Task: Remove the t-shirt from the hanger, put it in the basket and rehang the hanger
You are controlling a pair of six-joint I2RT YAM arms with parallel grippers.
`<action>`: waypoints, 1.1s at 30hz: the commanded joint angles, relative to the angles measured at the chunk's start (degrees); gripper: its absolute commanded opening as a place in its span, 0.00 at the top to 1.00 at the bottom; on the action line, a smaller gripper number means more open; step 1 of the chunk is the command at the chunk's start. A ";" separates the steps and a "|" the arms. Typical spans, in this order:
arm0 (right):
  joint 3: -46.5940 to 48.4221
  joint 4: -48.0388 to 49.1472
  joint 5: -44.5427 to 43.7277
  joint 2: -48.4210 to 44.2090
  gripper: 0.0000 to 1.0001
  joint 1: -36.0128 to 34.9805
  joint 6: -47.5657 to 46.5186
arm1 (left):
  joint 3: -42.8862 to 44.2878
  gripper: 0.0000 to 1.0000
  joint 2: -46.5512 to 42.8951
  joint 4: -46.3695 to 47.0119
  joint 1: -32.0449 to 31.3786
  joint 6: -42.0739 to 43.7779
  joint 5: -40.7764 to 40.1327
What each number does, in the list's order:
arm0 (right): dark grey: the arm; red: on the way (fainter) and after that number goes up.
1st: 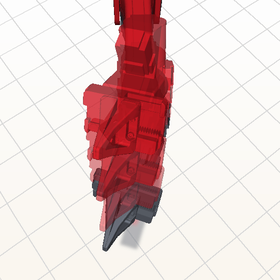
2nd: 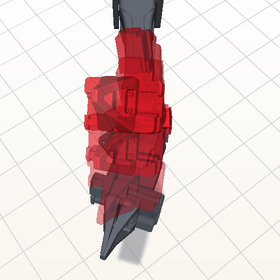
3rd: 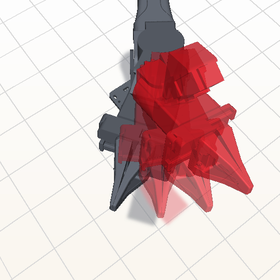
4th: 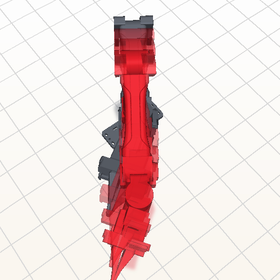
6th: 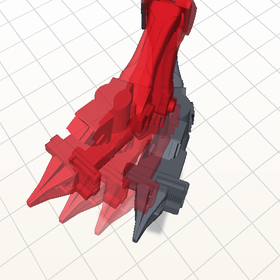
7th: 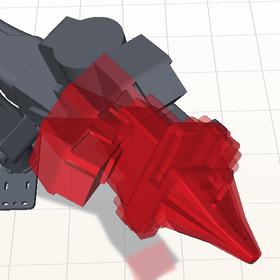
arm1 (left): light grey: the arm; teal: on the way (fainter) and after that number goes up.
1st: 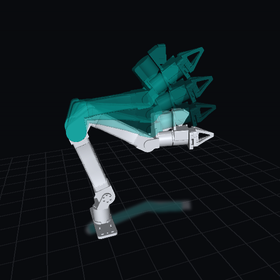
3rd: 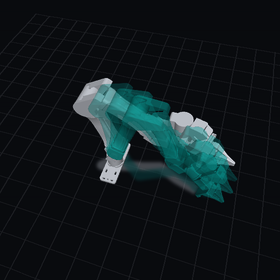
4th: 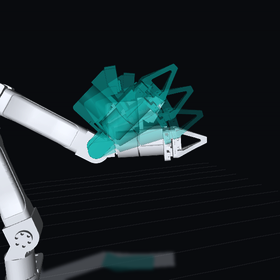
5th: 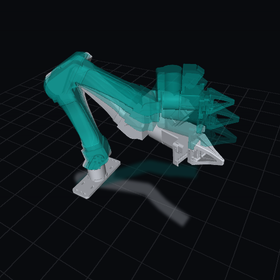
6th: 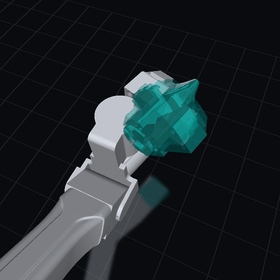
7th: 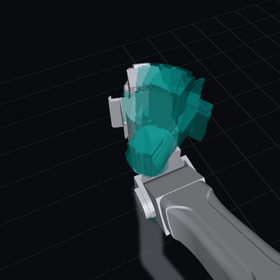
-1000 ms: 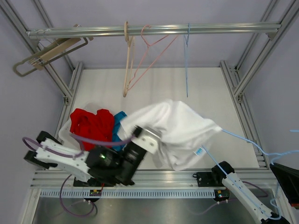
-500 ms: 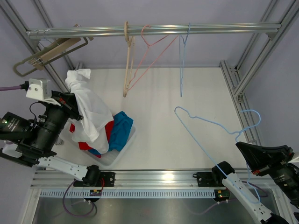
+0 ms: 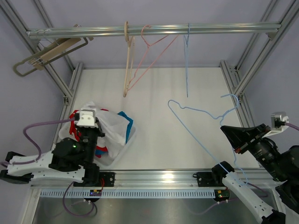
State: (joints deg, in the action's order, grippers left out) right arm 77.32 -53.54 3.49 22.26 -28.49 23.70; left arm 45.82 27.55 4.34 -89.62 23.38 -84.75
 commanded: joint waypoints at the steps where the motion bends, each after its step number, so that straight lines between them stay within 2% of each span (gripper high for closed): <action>1: -0.50 5.37 -3.21 2.52 1.00 -0.43 -1.82 | -5.40 1.00 0.65 4.31 7.24 -6.92 -13.68; 2: -0.42 5.55 -5.14 4.00 1.00 -0.51 -2.25 | -5.65 1.00 1.18 3.93 8.49 -7.98 -13.60; 3: -0.41 5.99 -6.37 4.89 1.00 -0.43 -2.61 | -8.09 1.00 1.28 7.75 9.46 -5.99 -13.60; 4: -0.68 6.34 -8.56 5.68 1.00 -0.51 -3.13 | -9.51 1.00 1.19 15.53 10.43 -2.06 -13.43; 11: -1.12 9.77 -13.06 10.87 1.00 -0.43 -4.19 | -16.64 1.00 2.15 18.25 15.26 -8.24 -7.82; 12: -0.86 10.03 -13.15 11.13 1.00 -0.43 -4.19 | -16.38 1.00 3.03 15.20 16.92 -11.57 -6.84; 13: -0.68 10.21 -14.11 11.40 1.00 -0.43 -4.19 | -11.59 1.00 3.99 -6.14 18.07 -29.78 -1.44; 14: -0.50 10.21 -14.73 11.40 1.00 -0.43 -4.19 | -5.98 1.00 6.70 -27.33 20.60 -49.20 7.58; 15: -0.42 10.38 -16.91 11.40 1.00 -0.43 -4.19 | -3.31 1.00 9.16 -39.63 34.81 -58.96 12.80; 16: -0.50 10.65 -18.33 11.14 1.00 -0.43 -4.19 | -3.20 1.00 10.67 -39.41 41.48 -58.62 26.78; 17: -0.50 11.00 -19.38 11.14 1.00 -0.43 -4.45 | -4.94 1.00 10.59 -38.28 44.77 -58.71 29.53; 19: -0.42 11.52 -21.84 12.10 1.00 -0.43 -4.81 | -7.40 1.00 8.06 -33.81 46.03 -59.14 31.75; 21: 0.20 11.44 -23.08 13.42 1.00 -0.43 -5.16 | -7.33 1.00 6.03 -37.20 49.53 -63.10 32.71; 24: 0.20 13.01 -25.71 16.32 1.00 -0.43 -6.65 | -7.85 0.98 4.36 -38.52 54.09 -65.55 39.47; 29: 0.38 17.75 -30.37 22.12 1.00 -0.51 -9.90 | -11.45 0.76 6.11 -39.93 62.19 -67.58 48.44; 30: 0.38 18.55 -30.90 22.99 1.00 -0.43 -10.25 | -13.89 0.60 5.94 -39.67 64.29 -68.19 49.41; 33: 0.73 21.89 -31.08 26.33 1.00 -0.43 -11.92 | -16.02 0.33 4.10 -40.45 67.55 -68.72 50.83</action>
State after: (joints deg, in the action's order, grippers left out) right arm 76.49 -38.59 -23.81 46.87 -28.51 14.87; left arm 32.10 32.58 -33.36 -24.60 -41.69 -39.40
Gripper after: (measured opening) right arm 0.033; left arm 0.627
